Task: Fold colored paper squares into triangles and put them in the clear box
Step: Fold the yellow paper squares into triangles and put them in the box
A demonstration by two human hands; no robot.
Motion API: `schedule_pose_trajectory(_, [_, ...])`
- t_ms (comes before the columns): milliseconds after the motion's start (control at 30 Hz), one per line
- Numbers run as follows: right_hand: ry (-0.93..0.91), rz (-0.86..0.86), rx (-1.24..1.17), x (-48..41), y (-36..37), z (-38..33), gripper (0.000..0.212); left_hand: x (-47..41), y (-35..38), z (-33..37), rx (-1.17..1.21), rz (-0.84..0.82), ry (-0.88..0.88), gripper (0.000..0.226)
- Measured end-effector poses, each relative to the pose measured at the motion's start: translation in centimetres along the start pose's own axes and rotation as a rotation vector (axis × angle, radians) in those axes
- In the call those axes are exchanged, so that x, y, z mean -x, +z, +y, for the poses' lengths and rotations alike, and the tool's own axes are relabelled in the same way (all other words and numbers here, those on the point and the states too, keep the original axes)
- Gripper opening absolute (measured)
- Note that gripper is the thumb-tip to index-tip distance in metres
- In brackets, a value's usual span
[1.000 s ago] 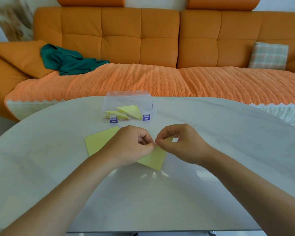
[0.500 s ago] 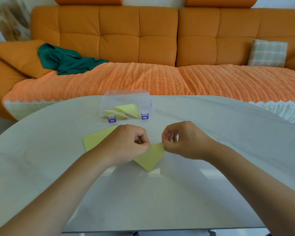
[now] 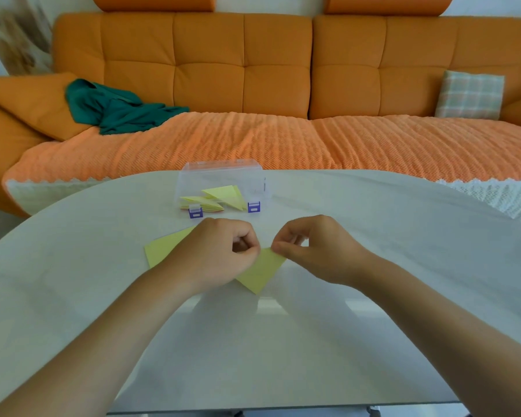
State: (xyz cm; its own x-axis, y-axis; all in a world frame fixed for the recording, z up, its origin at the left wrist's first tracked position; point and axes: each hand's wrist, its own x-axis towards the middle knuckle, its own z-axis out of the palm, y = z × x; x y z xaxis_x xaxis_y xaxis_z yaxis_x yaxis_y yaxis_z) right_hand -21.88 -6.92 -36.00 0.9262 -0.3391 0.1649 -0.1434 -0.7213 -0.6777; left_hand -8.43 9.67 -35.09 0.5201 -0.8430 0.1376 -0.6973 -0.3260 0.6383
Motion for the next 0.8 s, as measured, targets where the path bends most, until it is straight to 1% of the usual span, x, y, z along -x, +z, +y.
schedule_pose_trajectory(100, [-0.059,0.012,0.017,0.2,0.3,-0.1,0.011,0.1,0.5,0.2,0.009,-0.001,0.012,0.010])
schedule_pose_trajectory(200, [-0.108,0.036,0.053,0.4,0.6,-0.3,0.008,0.0,0.9,0.3,0.001,0.039,0.018,0.012])
schedule_pose_trajectory(400, [-0.105,0.126,0.077,0.1,0.1,0.2,0.011,-0.3,0.2,0.0,0.040,0.044,-0.002,0.014])
schedule_pose_trajectory(500, [-0.070,0.183,0.097,-0.1,-0.7,0.8,0.012,-0.3,-0.8,-0.4,0.020,0.024,-0.018,0.019])
schedule_pose_trajectory(600, [0.003,0.211,0.105,-0.3,-1.6,1.5,0.019,-0.5,-2.0,-1.2,-0.044,-0.018,-0.069,0.015])
schedule_pose_trajectory(733, [0.105,0.234,0.051,-0.5,-2.5,2.0,0.019,-0.7,-3.3,-2.4,-0.213,0.024,-0.084,0.014])
schedule_pose_trajectory(767, [0.113,0.233,0.028,-0.6,-2.7,2.0,0.019,-0.7,-3.5,-2.6,-0.194,0.050,-0.091,0.016])
schedule_pose_trajectory(800, [0.113,0.213,0.000,-0.6,-3.0,1.9,0.018,-0.7,-3.5,-2.6,-0.122,0.075,-0.092,0.018])
